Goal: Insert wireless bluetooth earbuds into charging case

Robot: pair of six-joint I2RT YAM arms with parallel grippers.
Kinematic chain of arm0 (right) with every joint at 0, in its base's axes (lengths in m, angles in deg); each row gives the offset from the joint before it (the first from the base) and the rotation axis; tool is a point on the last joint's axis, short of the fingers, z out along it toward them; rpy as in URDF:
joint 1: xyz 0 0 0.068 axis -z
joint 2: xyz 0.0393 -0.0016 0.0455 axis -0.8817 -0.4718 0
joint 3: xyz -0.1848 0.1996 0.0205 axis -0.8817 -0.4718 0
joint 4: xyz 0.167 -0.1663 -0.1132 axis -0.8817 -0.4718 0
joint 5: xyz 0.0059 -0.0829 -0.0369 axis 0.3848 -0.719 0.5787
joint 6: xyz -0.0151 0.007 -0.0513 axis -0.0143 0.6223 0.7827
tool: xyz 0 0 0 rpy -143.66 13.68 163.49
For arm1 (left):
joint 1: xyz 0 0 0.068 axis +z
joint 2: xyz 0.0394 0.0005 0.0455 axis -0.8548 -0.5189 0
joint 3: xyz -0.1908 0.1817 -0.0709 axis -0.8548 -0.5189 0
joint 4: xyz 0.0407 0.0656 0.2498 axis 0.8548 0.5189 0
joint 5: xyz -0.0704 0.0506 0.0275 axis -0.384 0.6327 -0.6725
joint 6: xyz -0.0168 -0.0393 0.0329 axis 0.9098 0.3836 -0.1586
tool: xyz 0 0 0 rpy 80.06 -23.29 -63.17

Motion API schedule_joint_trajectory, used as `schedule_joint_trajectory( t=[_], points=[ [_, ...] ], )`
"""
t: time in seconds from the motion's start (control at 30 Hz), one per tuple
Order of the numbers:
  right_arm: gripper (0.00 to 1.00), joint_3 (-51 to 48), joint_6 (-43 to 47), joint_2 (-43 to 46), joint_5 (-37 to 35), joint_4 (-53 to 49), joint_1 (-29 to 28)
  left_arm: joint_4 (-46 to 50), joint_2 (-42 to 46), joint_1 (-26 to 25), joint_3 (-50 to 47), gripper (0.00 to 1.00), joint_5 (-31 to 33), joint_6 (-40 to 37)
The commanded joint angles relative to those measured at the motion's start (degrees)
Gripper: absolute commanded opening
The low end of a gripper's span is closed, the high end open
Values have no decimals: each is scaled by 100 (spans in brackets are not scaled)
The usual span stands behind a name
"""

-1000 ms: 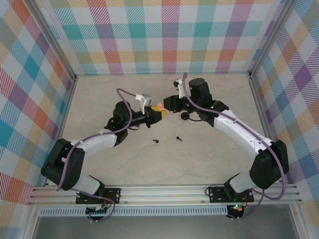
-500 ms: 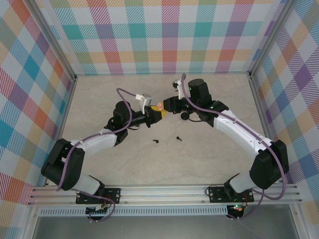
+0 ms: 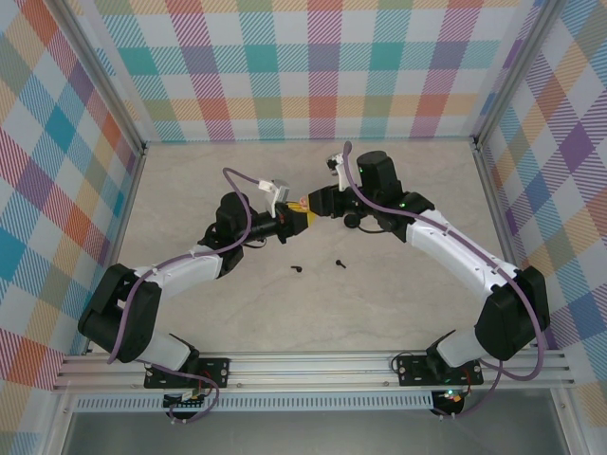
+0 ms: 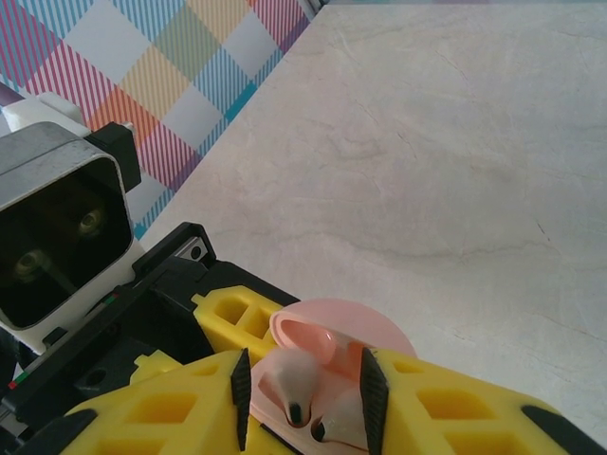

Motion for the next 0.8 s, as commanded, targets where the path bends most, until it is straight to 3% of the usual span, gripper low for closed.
schedule_joint_trajectory(
  t=[0.0, 0.23, 0.57, 0.77],
  points=[
    [40, 107, 108, 200, 53, -174, -44, 27, 286, -96, 211, 8, -67, -255],
    [45, 134, 166, 431, -146, -395, -45, 289, 461, -96, 122, 7, -67, -755],
    [47, 15, 11, 831, -1187, -778, -17, 667, 658, -96, 72, 6, 8, -1322],
    [43, 27, -23, 834, -1133, -1033, 285, 769, 729, -96, 131, 6, -183, -1451]
  ],
)
